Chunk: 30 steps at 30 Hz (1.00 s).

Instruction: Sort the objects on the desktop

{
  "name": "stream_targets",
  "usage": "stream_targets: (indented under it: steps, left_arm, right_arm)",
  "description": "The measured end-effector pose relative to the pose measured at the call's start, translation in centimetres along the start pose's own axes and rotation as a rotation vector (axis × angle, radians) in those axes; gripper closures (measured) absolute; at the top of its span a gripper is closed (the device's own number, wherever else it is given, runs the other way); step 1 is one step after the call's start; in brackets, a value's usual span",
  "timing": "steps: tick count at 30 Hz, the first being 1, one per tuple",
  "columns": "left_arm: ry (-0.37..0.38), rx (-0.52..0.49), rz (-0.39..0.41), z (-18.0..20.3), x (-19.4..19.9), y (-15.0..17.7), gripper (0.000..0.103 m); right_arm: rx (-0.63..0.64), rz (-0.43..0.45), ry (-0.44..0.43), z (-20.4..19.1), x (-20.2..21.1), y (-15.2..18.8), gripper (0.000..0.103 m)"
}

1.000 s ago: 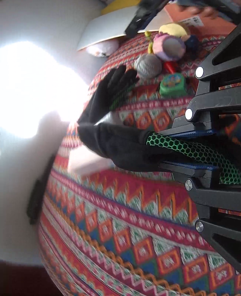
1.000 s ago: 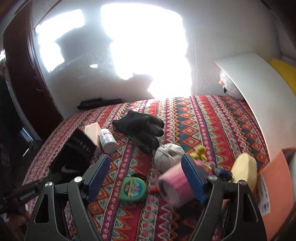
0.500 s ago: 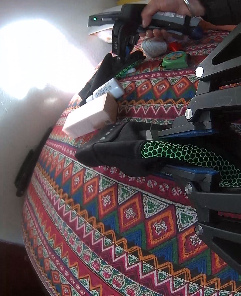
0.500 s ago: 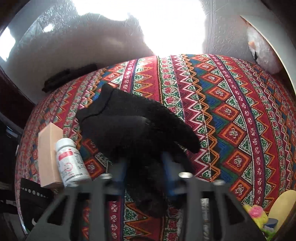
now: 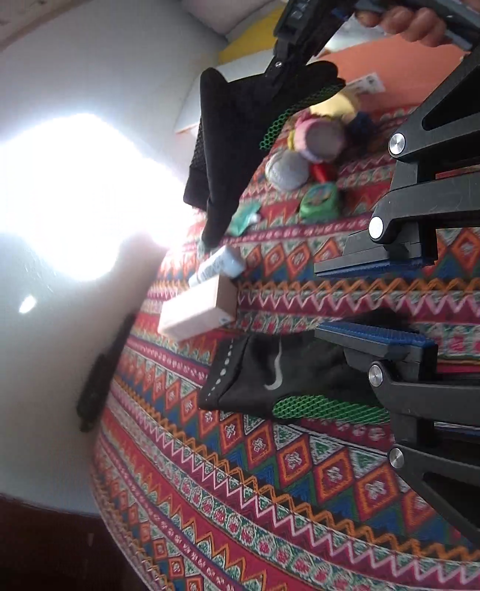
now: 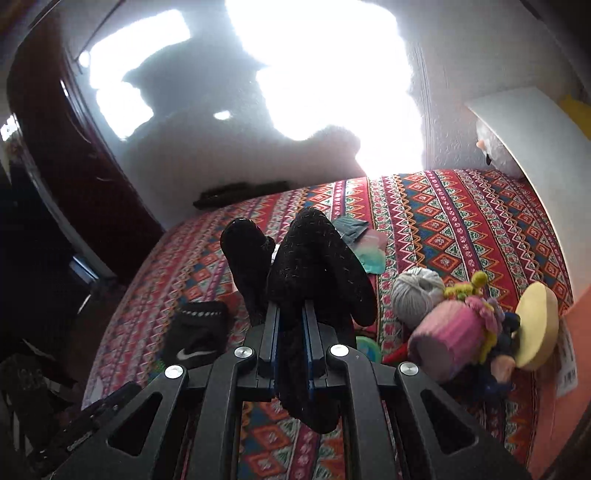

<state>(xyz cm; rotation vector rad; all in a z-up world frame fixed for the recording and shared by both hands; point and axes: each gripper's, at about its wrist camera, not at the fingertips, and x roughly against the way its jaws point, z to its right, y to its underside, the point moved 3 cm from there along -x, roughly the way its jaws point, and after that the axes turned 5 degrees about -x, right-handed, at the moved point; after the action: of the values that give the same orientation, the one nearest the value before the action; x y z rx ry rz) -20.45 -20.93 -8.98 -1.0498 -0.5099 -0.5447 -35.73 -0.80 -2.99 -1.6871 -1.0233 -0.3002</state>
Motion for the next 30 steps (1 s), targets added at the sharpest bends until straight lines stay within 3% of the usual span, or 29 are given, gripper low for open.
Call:
stream_targets:
  steps: [3,4,5,7,13,21,22,24,25,30]
  left_arm:
    - [-0.033,0.0,0.014,-0.1,2.3,1.2,0.084]
    - [-0.035,0.018,0.01,-0.7,2.3,1.2,0.074]
    - [-0.038,0.035,0.007,-1.3,2.3,1.2,0.054]
    - [-0.043,0.069,0.0,-2.6,2.3,1.2,0.035]
    - [-0.084,0.071,-0.034,-3.8,-1.2,-0.1,0.033]
    - [-0.131,0.08,-0.151,-6.3,-10.2,-1.1,0.033]
    - [-0.128,0.08,-0.163,-6.5,-11.2,-1.2,0.035]
    - [-0.127,0.06,-0.189,-6.5,-13.0,-1.3,0.078]
    - [-0.128,0.044,-0.201,-6.3,-13.7,-1.2,0.09]
    - [-0.053,0.021,-0.143,-3.1,-9.9,-0.9,0.092]
  right_arm:
    - [0.022,0.025,-0.037,-1.9,4.5,2.4,0.092]
    - [0.025,0.032,-0.047,-2.3,5.7,3.1,0.092]
    - [0.026,0.035,-0.056,-2.7,6.8,3.7,0.092]
    - [0.026,0.042,-0.069,-3.1,8.6,4.7,0.092]
    - [0.041,0.056,-0.056,-2.9,11.3,6.8,0.092]
    - [0.025,0.037,-0.054,-1.1,9.7,6.7,0.092]
    - [0.024,0.032,-0.056,-0.9,9.3,6.7,0.092]
    - [0.022,0.024,-0.058,-0.5,8.5,6.6,0.092]
    - [0.02,0.021,-0.059,-0.2,8.1,6.6,0.092]
    - [0.011,0.015,-0.052,0.6,7.0,6.8,0.092]
